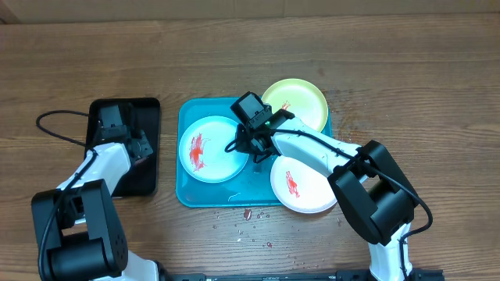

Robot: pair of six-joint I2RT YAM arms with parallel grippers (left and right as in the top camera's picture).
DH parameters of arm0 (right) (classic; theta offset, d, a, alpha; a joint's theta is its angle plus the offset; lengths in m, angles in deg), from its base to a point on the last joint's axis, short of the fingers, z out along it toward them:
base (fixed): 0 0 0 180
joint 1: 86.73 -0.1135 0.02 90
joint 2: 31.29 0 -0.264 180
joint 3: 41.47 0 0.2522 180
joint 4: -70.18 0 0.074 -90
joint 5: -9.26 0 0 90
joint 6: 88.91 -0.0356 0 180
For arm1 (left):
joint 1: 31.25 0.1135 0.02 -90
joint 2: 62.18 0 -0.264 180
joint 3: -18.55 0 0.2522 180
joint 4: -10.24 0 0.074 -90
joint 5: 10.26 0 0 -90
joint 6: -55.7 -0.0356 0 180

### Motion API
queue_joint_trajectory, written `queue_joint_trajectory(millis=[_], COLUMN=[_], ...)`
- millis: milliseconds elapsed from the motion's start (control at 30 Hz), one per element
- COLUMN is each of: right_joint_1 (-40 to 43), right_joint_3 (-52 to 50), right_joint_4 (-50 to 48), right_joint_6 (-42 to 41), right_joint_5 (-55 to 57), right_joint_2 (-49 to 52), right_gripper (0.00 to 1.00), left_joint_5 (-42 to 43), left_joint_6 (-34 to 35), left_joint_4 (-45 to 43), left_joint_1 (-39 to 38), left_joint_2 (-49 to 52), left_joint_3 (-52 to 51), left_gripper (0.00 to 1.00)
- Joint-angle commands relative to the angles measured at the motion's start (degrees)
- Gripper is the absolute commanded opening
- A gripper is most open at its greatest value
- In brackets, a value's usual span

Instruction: Clean dirty plates on tray and stack at the side

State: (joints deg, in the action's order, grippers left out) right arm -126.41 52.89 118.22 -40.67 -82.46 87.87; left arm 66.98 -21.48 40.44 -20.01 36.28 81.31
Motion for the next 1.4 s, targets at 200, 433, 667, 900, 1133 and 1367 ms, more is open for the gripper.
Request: queue_joint_trajectory(millis=[200, 433, 667, 900, 1133, 1367], right_joint_1=[0.2, 0.2, 0.2, 0.2, 0.2, 0.9], right_joint_3=[0.7, 0.7, 0.7, 0.7, 0.7, 0.9], right_joint_4=[0.4, 0.5, 0.5, 0.5, 0.5, 0.5], right_joint_6=[-0.2, -0.2, -0.2, 0.0, 0.0, 3.0], right_joint_5=[-0.1, -0.5, -0.5, -0.5, -0.5, -5.5], right_joint_2=[1.4, 1.4, 1.4, 1.4, 1.4, 1.4], right_gripper=[0.1, 0.1, 0.1, 0.11, 0.11, 0.04], left_joint_5=[4.5, 4.9, 4.7, 4.9, 6.1, 27.6], left_joint_6=[2.0, 0.8, -1.3, -1.3, -1.6, -12.8], left_joint_4=[-2.1, 5.4, 21.0, 30.9, 34.3, 37.1], left_joint_1=[0.0, 0.0, 0.0, 0.0, 0.0, -0.2], left_joint_2=[1.6, 1.1, 0.8, 0.8, 0.8, 0.7], left_joint_3=[-8.4, -0.3, 17.6, 26.4, 26.1, 28.7], left_gripper=[0.04, 0.04, 0.04, 0.04, 0.04, 0.04])
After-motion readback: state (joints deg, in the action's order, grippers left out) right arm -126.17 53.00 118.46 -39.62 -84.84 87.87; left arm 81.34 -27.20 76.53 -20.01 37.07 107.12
